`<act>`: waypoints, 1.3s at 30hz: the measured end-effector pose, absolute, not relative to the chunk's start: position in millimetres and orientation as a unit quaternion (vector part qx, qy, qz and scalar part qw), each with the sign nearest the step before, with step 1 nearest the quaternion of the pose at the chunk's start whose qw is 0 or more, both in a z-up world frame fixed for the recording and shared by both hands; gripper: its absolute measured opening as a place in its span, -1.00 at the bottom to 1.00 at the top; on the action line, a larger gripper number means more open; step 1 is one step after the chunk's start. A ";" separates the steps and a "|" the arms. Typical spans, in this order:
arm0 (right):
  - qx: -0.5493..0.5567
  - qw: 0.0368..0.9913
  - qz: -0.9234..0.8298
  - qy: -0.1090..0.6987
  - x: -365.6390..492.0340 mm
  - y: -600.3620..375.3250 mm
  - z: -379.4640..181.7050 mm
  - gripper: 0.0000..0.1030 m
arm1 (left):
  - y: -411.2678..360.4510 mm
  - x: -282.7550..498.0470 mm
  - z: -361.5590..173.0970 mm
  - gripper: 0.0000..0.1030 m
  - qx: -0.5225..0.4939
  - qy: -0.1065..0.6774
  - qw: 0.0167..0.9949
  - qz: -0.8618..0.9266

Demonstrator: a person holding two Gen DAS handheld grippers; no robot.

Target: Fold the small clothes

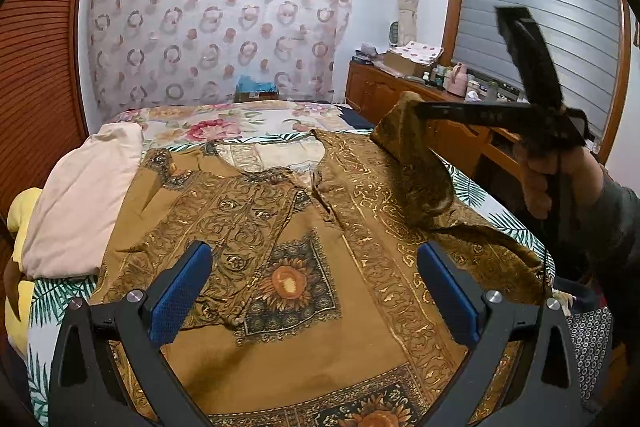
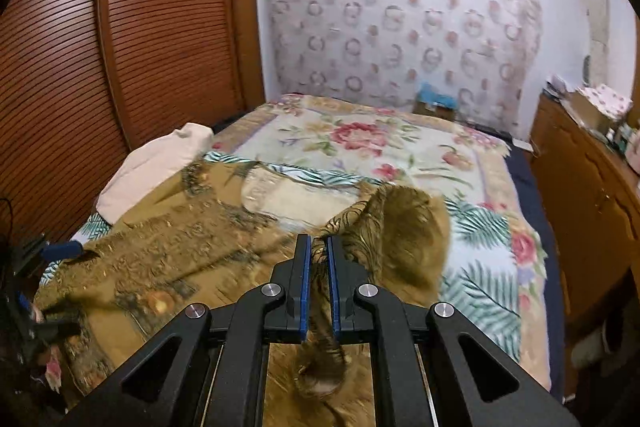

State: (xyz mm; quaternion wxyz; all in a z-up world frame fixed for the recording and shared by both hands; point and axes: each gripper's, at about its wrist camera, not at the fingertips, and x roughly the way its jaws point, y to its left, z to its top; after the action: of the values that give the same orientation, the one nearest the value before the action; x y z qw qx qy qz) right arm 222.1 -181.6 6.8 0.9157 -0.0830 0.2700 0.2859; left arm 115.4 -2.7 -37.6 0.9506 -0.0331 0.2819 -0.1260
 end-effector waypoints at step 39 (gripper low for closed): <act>-0.144 0.882 0.273 0.356 243.1 -137.9 -88.4 -0.31 | 16.6 121.4 -61.3 0.99 -0.056 0.310 0.943 -0.109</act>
State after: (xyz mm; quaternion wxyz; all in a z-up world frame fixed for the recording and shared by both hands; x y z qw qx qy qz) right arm 243.1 -137.9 -88.4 0.8823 -0.1437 0.3558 0.2727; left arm 121.4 16.6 -61.3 0.9429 -0.0560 0.3099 -0.1088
